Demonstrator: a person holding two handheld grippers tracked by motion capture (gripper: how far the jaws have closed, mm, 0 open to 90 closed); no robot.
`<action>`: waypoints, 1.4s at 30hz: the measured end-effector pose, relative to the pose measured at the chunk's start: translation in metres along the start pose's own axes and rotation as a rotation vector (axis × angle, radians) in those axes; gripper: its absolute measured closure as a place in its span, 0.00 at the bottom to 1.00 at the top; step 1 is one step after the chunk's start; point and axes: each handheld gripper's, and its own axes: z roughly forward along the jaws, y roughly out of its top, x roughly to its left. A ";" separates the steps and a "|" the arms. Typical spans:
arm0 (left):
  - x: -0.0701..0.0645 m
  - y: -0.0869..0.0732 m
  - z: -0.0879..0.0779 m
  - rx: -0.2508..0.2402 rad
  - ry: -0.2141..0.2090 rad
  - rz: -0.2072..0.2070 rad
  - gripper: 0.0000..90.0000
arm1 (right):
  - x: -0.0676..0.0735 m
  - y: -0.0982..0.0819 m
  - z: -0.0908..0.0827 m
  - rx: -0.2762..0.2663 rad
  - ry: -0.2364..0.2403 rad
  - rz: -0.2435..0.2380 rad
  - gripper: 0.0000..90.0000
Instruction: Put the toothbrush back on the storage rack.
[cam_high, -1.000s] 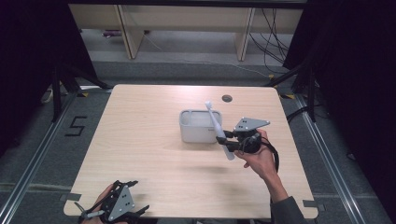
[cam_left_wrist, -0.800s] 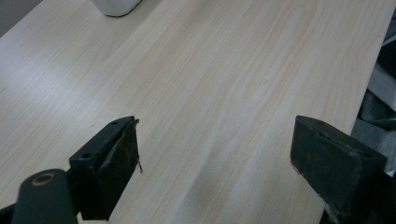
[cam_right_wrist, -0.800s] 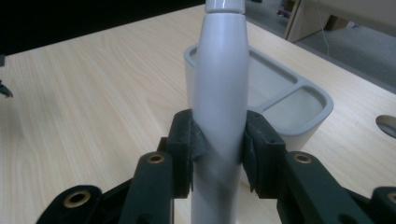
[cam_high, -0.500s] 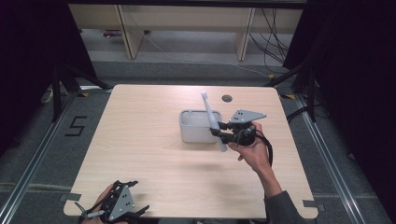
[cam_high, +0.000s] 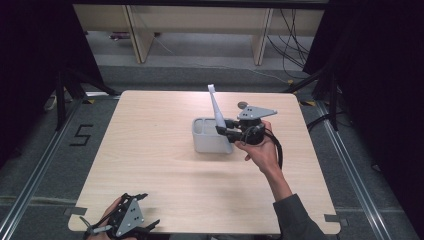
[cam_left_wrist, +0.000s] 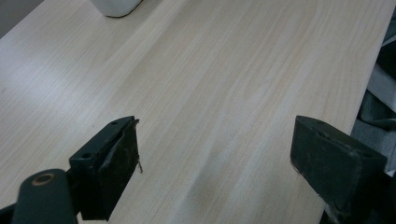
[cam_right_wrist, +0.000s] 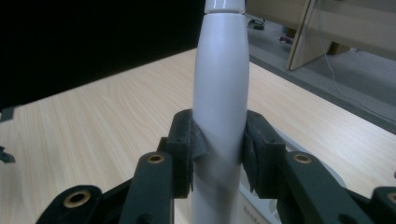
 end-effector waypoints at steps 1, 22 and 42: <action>0.000 0.000 0.000 0.000 0.000 0.000 0.17 | 0.000 0.000 0.000 0.000 0.000 0.000 0.74; 0.001 0.000 -0.001 0.015 -0.003 0.011 0.17 | -0.003 0.035 0.021 -0.056 -0.017 0.028 0.74; 0.000 -0.001 0.001 0.005 -0.006 0.000 0.17 | -0.027 0.034 0.051 -0.056 -0.106 0.018 0.74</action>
